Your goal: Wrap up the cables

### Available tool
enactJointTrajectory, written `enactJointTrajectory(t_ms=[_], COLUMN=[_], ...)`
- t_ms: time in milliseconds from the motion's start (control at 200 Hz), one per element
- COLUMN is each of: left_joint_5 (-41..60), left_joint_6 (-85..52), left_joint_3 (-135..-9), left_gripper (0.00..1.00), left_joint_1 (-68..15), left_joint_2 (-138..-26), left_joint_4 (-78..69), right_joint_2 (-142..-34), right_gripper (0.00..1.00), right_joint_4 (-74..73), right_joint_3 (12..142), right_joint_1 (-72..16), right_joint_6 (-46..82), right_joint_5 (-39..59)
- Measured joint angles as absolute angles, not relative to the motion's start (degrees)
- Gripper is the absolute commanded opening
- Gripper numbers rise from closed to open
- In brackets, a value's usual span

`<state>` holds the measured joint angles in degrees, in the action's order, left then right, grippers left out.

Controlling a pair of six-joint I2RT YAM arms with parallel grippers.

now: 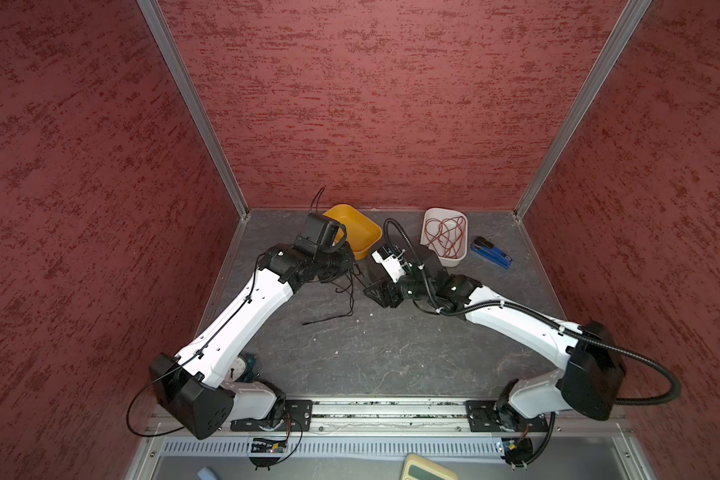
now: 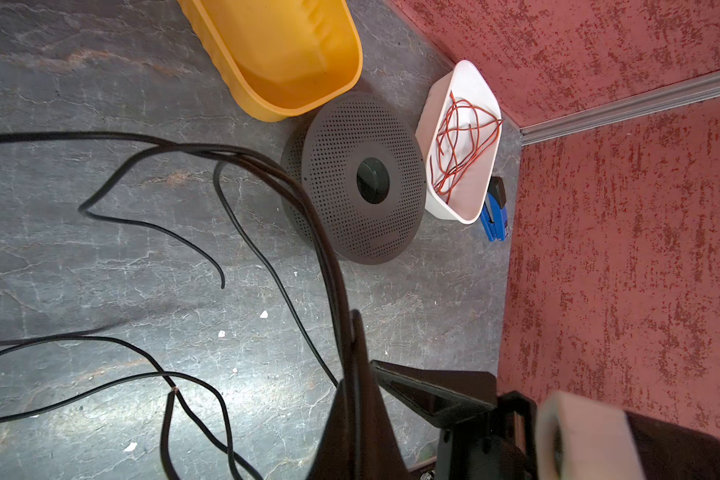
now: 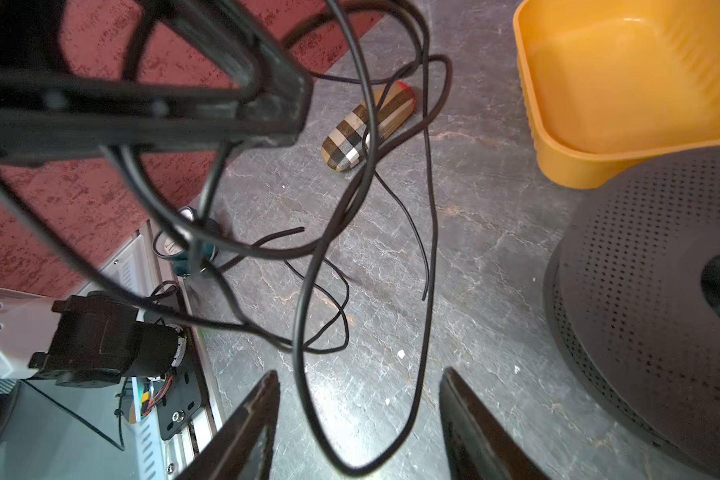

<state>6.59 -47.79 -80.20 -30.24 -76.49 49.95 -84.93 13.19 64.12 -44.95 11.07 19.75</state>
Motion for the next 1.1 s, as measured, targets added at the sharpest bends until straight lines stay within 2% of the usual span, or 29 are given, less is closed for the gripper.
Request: enactJointTrajectory(t_ms=[140,336,586,1102], left_joint_5=[6.8,8.6,10.8,13.5], left_joint_6=[-48.2,-48.4,-48.7,-48.6], left_joint_3=[-79.2,-77.6,-75.4,-72.9], left_gripper=[0.0,0.0,0.0,0.0], left_joint_1=[-30.2,-29.1,-25.9,-21.9], left_joint_2=[-76.5,-76.4,-75.3,-74.1], left_joint_4=[49.6,49.1,48.4,48.5], right_joint_2=[-86.7,-87.0,-87.7,-85.4], right_gripper=[0.46,0.2,0.02,0.0], right_joint_4=[13.7,13.8,14.2,15.3], right_joint_3=[65.2,67.1,67.9,68.0], right_joint_1=[-44.9,-44.9,-44.9,-44.7], right_joint_6=[10.6,11.2,10.2,8.5], right_joint_5=[20.0,19.3,19.1,17.3])
